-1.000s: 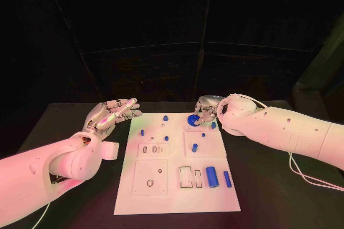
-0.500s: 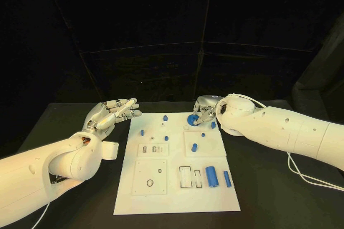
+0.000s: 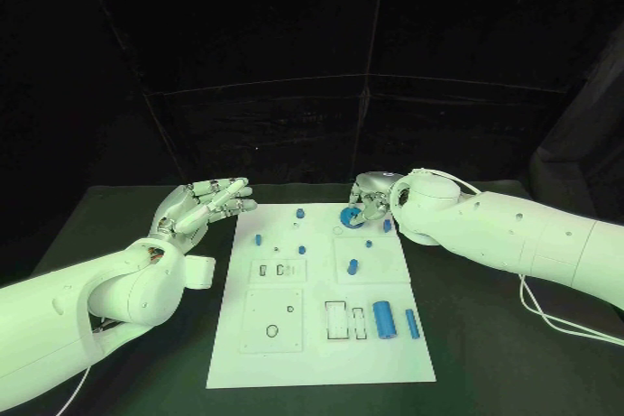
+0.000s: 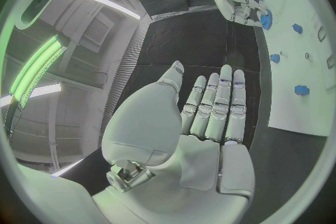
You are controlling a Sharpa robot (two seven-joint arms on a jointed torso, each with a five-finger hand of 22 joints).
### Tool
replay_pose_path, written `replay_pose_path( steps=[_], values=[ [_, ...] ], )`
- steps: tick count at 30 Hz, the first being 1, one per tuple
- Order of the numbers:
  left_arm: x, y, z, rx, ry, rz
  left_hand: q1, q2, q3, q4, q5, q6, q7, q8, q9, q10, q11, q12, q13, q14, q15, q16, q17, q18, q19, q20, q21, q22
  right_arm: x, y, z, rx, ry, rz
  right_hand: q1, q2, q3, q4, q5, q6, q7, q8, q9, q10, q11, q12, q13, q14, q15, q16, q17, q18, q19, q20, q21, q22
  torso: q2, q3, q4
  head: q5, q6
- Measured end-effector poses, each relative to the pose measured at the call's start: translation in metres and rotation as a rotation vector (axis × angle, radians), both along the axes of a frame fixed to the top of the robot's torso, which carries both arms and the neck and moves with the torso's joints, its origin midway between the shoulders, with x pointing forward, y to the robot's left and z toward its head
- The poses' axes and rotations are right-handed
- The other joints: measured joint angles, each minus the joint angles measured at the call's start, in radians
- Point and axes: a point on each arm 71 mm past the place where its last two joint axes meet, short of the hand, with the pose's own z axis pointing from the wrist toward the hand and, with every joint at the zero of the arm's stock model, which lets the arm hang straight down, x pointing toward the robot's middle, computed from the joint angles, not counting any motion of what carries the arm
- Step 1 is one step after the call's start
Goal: Assemble the parts on the task board
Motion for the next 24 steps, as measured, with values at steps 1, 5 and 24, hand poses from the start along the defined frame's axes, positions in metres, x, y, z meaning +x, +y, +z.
replay_pose_path(
  steps=[1, 5, 24],
  values=[
    [0.000, 0.000, 0.000, 0.000, 0.000, 0.000, 0.000, 0.000, 0.000, 0.000, 0.000, 0.000, 0.000, 0.000, 0.000, 0.000, 0.000, 0.000, 0.000, 0.000, 0.000, 0.000, 0.000, 0.000, 0.000, 0.000, 0.000, 0.000, 0.000, 0.000, 0.000, 0.001, -0.001, 0.000, 0.004, 0.004, 0.013, -0.005, -0.008, 0.009, 0.000, 0.002, 0.000, 0.004, -0.004, 0.004, 0.005, 0.002, -0.002, 0.000, 0.000, 0.000, 0.000, 0.000, 0.003, 0.004, 0.000, 0.0000, 0.0000, 0.000, 0.000],
    [0.000, 0.000, 0.000, 0.000, 0.000, 0.000, 0.000, 0.000, 0.000, -0.006, 0.000, 0.000, 0.000, 0.000, 0.000, 0.000, 0.000, 0.000, 0.000, 0.000, 0.000, -0.005, 0.000, 0.000, 0.000, 0.000, 0.000, 0.000, -0.001, 0.001, 0.001, 0.005, -0.015, 0.004, 0.020, 0.016, 0.060, -0.021, -0.013, 0.013, 0.003, 0.003, -0.001, 0.019, -0.012, 0.016, 0.022, 0.000, -0.011, 0.004, 0.000, 0.000, 0.009, -0.009, 0.011, 0.021, 0.000, 0.0000, 0.0000, 0.001, 0.000],
    [0.000, 0.000, 0.000, 0.000, 0.002, -0.001, 0.005, 0.005, 0.003, -0.008, 0.000, 0.000, 0.000, 0.000, 0.000, 0.000, 0.000, 0.000, 0.000, 0.000, 0.000, -0.005, 0.000, 0.000, 0.000, 0.000, 0.000, -0.001, -0.028, 0.064, 0.020, 0.097, -0.166, 0.165, -0.028, -0.003, 0.155, -0.039, 0.000, 0.014, 0.002, -0.025, -0.043, 0.042, -0.021, 0.030, 0.041, 0.001, -0.020, 0.008, 0.001, -0.016, 0.027, -0.020, 0.028, 0.058, -0.001, -0.0012, 0.0000, 0.004, 0.006]
  ],
)
